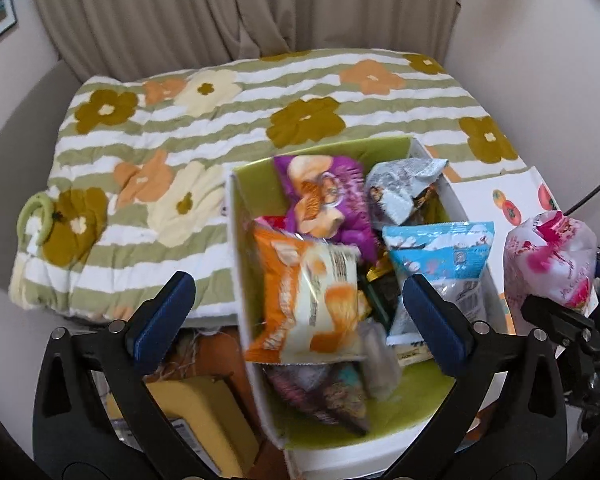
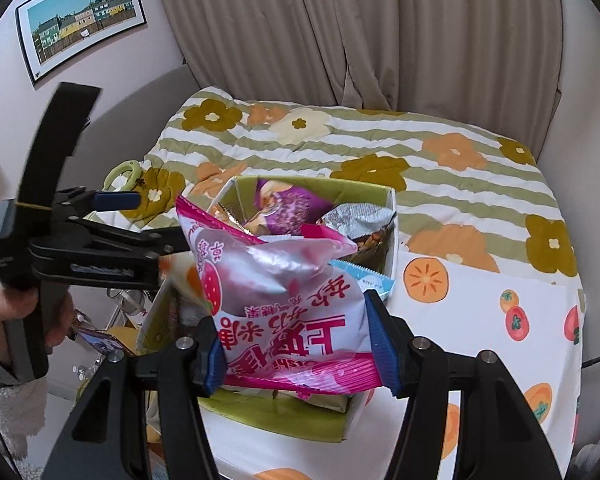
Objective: Organize snacks
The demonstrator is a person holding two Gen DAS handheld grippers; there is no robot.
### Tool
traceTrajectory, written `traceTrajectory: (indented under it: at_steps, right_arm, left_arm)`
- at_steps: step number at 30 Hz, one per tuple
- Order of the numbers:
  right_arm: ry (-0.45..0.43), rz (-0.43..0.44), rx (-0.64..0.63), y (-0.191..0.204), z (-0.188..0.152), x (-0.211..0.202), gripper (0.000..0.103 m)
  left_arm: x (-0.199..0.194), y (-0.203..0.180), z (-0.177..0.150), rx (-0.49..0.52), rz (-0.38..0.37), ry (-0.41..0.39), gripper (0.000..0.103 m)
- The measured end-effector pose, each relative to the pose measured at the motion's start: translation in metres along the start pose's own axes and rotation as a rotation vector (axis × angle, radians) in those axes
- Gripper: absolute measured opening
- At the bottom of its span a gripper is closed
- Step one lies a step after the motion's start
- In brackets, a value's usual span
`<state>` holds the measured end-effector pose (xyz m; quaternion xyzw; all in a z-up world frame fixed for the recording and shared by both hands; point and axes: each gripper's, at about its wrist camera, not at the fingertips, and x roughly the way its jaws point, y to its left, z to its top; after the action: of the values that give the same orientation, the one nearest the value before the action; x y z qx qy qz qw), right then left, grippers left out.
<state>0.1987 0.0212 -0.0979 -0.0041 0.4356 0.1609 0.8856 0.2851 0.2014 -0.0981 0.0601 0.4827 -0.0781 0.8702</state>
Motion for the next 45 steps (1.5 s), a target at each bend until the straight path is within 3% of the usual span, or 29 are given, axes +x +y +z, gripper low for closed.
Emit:
traceTrajectory:
  at_steps: [14, 16, 18, 24, 30, 36, 42, 45]
  right_arm:
    - [0.061, 0.017, 0.034, 0.038, 0.006, 0.047, 0.058]
    - [0.075, 0.032, 0.029, 0.042, 0.005, 0.058, 0.066]
    - [0.071, 0.025, 0.029, 0.042, 0.002, 0.062, 0.1]
    - [0.039, 0.035, 0.036, 0.04, -0.004, 0.052, 0.102]
    - [-0.029, 0.023, 0.042, 0.031, -0.003, 0.011, 0.102]
    - [-0.154, -0.04, 0.048, 0.007, -0.009, -0.068, 0.102]
    - [-0.249, -0.138, 0.028, -0.017, -0.038, -0.145, 0.102]
    - [-0.249, -0.173, 0.041, -0.028, -0.058, -0.169, 0.102]
  left_arm:
    - [-0.018, 0.036, -0.024, -0.039, 0.039, -0.03, 0.103]
    - [-0.017, 0.04, -0.027, -0.048, 0.04, -0.022, 0.103]
    - [-0.015, 0.042, -0.031, -0.051, 0.048, -0.01, 0.103]
    - [-0.016, 0.043, -0.04, -0.082, 0.056, -0.001, 0.103]
    - [-0.052, 0.01, -0.04, -0.075, 0.074, -0.064, 0.103]
    - [-0.108, -0.037, -0.052, -0.076, 0.048, -0.175, 0.103]
    - [-0.159, -0.094, -0.089, -0.104, 0.019, -0.275, 0.103]
    - [-0.175, -0.114, -0.109, -0.125, 0.032, -0.306, 0.103]
